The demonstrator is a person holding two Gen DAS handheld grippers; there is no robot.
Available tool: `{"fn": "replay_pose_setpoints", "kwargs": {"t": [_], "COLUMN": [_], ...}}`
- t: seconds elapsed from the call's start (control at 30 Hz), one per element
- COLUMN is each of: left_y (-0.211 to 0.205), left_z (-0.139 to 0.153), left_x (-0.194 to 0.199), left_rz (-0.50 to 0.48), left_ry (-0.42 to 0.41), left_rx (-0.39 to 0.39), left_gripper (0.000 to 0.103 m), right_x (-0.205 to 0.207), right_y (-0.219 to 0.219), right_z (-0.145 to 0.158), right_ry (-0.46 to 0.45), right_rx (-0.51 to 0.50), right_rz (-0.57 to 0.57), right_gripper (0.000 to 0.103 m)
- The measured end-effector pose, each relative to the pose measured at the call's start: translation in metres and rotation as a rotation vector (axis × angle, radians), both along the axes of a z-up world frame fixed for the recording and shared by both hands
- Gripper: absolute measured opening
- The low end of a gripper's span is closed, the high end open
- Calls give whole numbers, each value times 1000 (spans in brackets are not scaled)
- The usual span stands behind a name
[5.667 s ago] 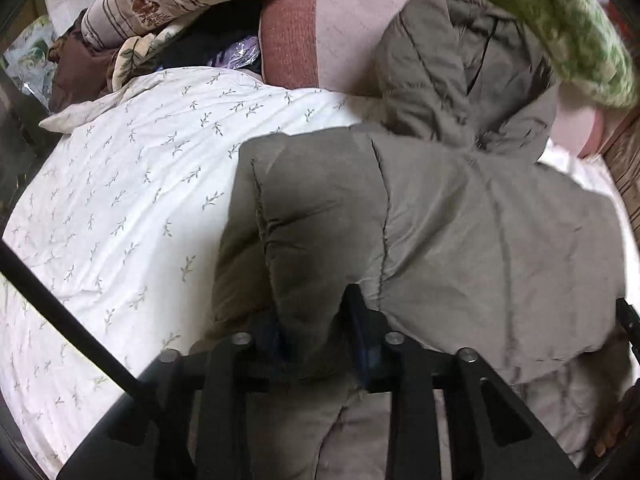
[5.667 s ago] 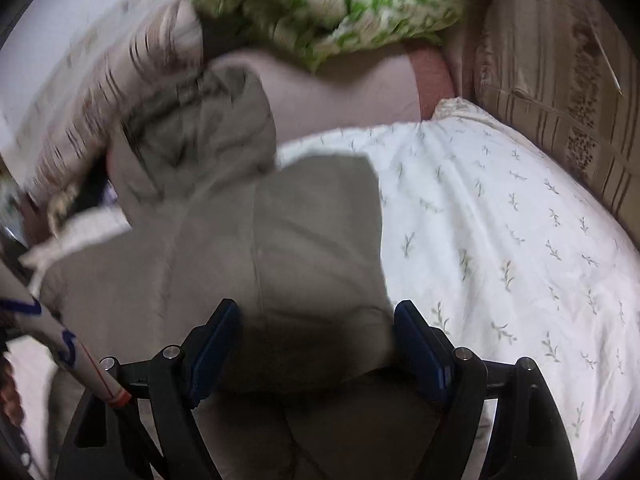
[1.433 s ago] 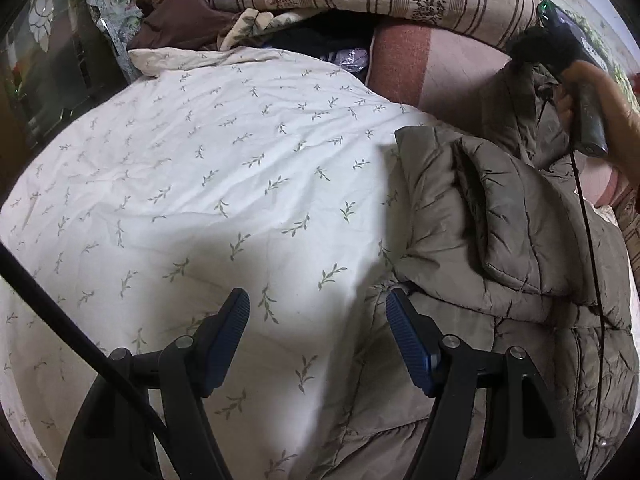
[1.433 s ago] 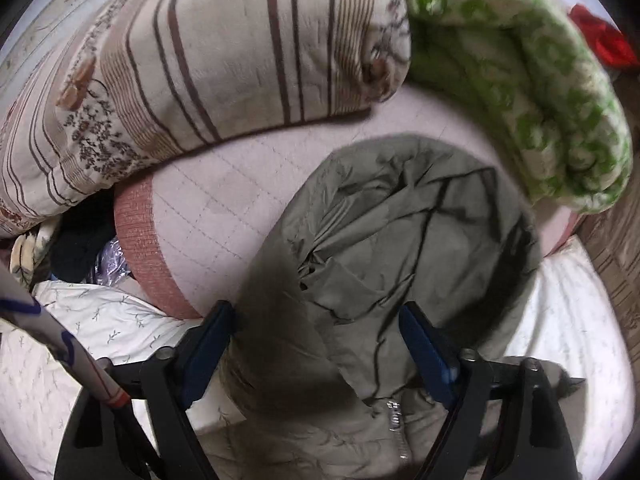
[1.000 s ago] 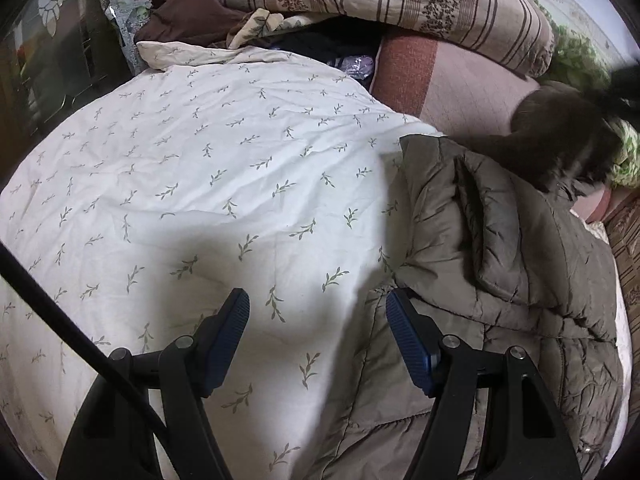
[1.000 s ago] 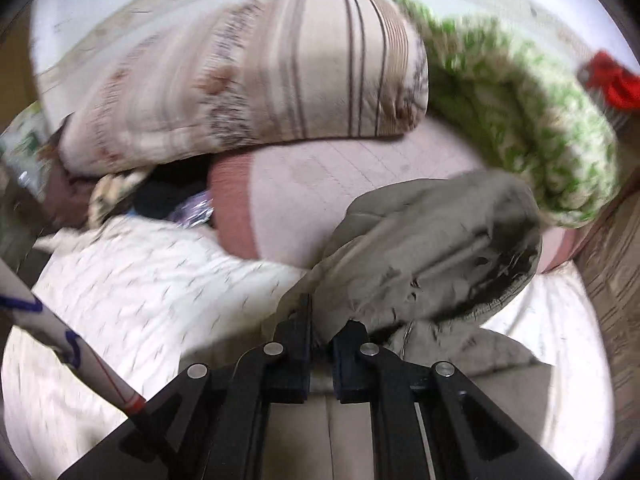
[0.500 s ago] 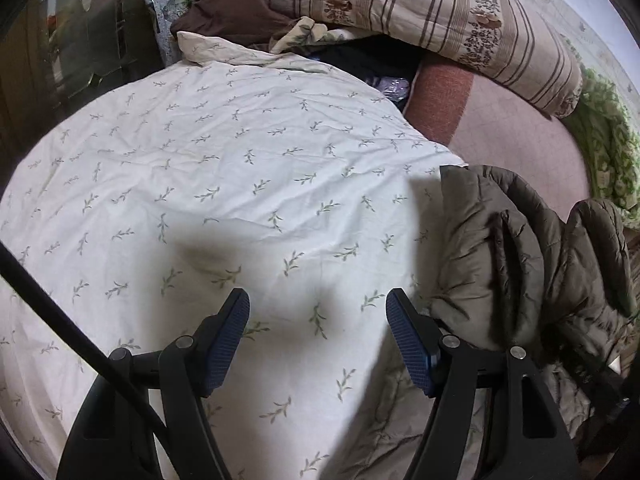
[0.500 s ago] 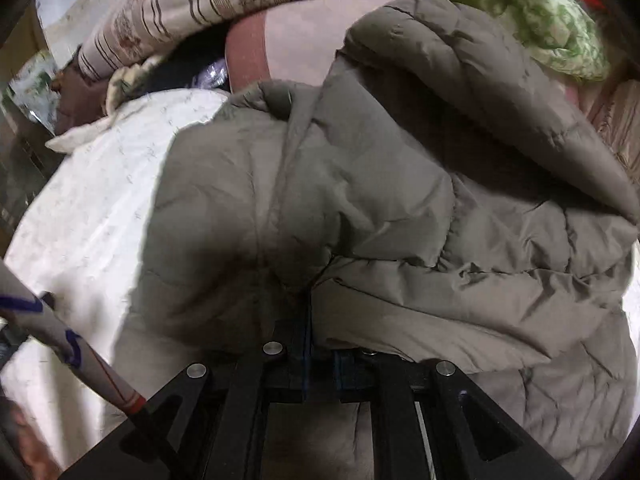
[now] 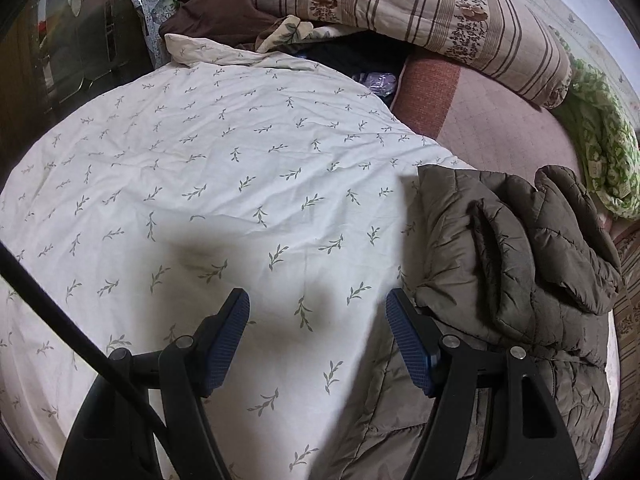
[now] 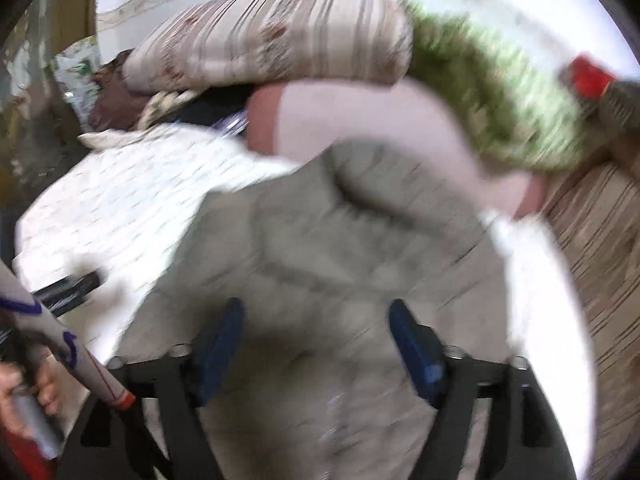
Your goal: Fold large clothes
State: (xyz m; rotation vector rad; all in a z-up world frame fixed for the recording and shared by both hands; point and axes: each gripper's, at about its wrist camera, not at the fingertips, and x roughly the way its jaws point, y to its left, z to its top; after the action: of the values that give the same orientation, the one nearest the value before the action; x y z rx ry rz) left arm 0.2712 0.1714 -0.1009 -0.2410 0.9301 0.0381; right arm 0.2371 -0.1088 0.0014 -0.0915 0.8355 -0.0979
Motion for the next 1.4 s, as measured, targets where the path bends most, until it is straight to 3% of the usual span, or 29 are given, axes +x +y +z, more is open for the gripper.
{"fn": "replay_pose_setpoints", "kwargs": {"t": [0.1, 0.23, 0.27, 0.33, 0.37, 0.43, 0.63, 0.7, 0.87, 0.97, 1.03, 1.07, 1.1, 1.13, 1.17, 1.27, 1.4], "left_y": [-2, -5, -6, -8, -9, -11, -13, -13, -14, -15, -14, -13, -13, -12, -12, -12, -13], "left_z": [-2, -6, -6, -7, -7, -6, -6, -7, -9, -10, -11, -10, -9, -7, -6, -2, -1], "left_x": [1, 4, 4, 5, 5, 4, 1, 1, 0, 1, 2, 2, 2, 1, 0, -4, -5], "left_rz": [-7, -16, -18, -26, -30, -38, -50, -52, -56, -52, -51, -50, -49, -50, -51, -52, -50], "left_ry": [7, 20, 23, 28, 28, 25, 26, 34, 36, 35, 40, 40, 38, 33, 28, 11, 9], "left_rx": [5, 3, 5, 2, -1, 0, -6, -16, -10, 0, 2, -3, -7, -9, -9, -3, 0], "left_gripper": [70, 70, 70, 70, 70, 70, 70, 70, 70, 70, 70, 70, 70, 70, 70, 70, 70], "right_x": [37, 90, 102, 115, 118, 110, 45, 30, 38, 51, 47, 44, 38, 31, 21, 3, 8], "right_y": [-16, -31, -32, -36, -39, -49, -42, -37, -33, -37, -31, -28, -23, -18, -14, -5, 2], "right_z": [-2, -38, -50, -70, -78, -76, -25, -25, -87, -112, -105, -99, -88, -80, -68, -38, -2], "right_ry": [-9, 64, 83, 142, 185, 210, 203, 219, 342, 334, 302, 290, 265, 245, 204, 109, 12], "right_rx": [-78, -201, -244, -300, -287, -180, 153, 203, 162, 165, 140, 121, 91, 72, 31, -40, -53], "right_rz": [-41, -91, -108, -116, -127, -138, -33, -14, -38, -100, -114, -98, -63, -38, -21, 10, 6], "right_gripper": [87, 86, 78, 24, 5, 5, 5, 5, 6, 7, 10, 18, 40, 55, 79, 81, 72]}}
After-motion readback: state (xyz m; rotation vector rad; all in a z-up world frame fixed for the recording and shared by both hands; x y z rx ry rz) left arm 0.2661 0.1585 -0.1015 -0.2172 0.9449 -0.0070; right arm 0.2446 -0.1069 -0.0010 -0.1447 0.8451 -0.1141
